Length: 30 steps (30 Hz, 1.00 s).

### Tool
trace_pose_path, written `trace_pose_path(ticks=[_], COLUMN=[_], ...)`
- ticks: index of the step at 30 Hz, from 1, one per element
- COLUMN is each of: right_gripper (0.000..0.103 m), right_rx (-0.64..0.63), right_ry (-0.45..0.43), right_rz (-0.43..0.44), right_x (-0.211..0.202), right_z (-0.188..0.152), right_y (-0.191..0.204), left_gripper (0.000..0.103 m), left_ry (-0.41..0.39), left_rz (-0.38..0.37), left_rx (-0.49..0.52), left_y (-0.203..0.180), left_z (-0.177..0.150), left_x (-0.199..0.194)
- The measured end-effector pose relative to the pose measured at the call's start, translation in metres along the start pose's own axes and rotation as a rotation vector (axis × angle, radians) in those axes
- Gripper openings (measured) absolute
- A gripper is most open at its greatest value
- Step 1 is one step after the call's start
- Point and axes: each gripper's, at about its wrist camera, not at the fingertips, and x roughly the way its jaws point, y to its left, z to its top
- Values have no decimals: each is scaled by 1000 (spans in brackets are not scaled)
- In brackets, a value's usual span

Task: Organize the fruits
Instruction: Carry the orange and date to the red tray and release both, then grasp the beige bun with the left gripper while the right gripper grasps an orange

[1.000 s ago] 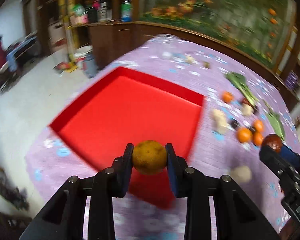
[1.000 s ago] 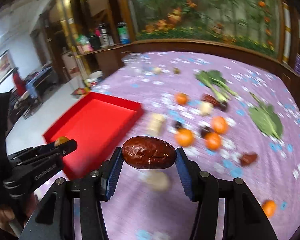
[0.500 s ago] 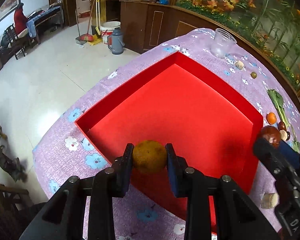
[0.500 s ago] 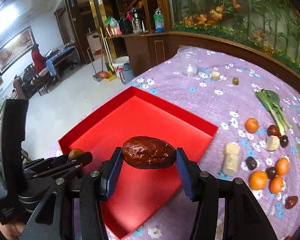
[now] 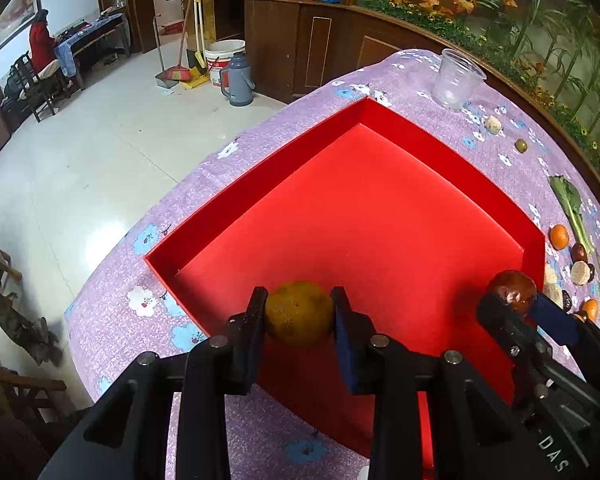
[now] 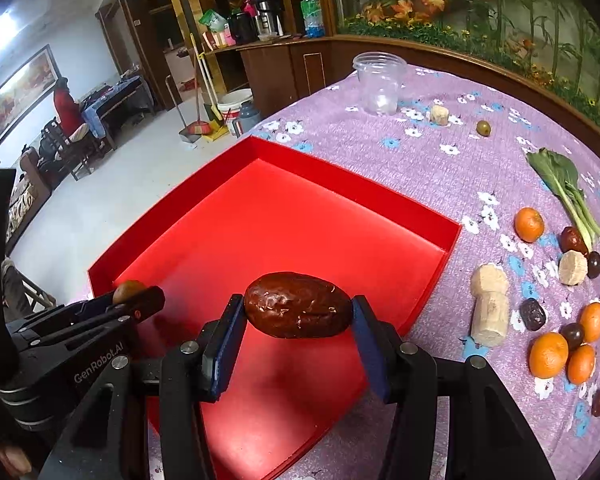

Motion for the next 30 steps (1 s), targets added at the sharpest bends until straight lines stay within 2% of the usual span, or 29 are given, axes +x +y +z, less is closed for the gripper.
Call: trace_pose_path(ticks=[5, 6, 9, 10, 13, 17, 19, 24, 27, 30], right_gripper=[59, 59, 76, 80, 81, 81, 81, 80, 80, 80], right_rx=[4, 5, 11, 15, 31, 131, 177, 355, 438, 494], right_ry=[52, 51, 7, -18, -70, -156, -184, -210, -201, -173], right_rz=[5, 12, 29, 21, 14, -11, -61, -250, -362, -406], right_x=[10, 7, -11, -22, -49, -92, -111, -163, -188, -200], right_z=[0, -1, -5, -8, -20, -50, -68, -123, -161, -191], right_y=[-1, -1, -6, -9, -24, -69, -95, -178, -216, -238], left_gripper=[33, 37, 72, 75, 76, 76, 76, 76, 76, 76], left_ry=[51, 49, -7, -48, -124, -158, -158, -112, -90, -79], left_rz=[6, 1, -5, 2, -9, -72, -110, -241, -283, -288], left_rx=[3, 3, 9, 5, 25, 106, 160, 330, 429, 488], left_y=[-2, -3, -6, -7, -21, -55, -77, -143, -176, -197], left_z=[1, 1, -1, -2, -8, -22, -31, -60, -77, -91], left_x=[6, 5, -9, -17, -38, -54, -58, -56, -51, -45])
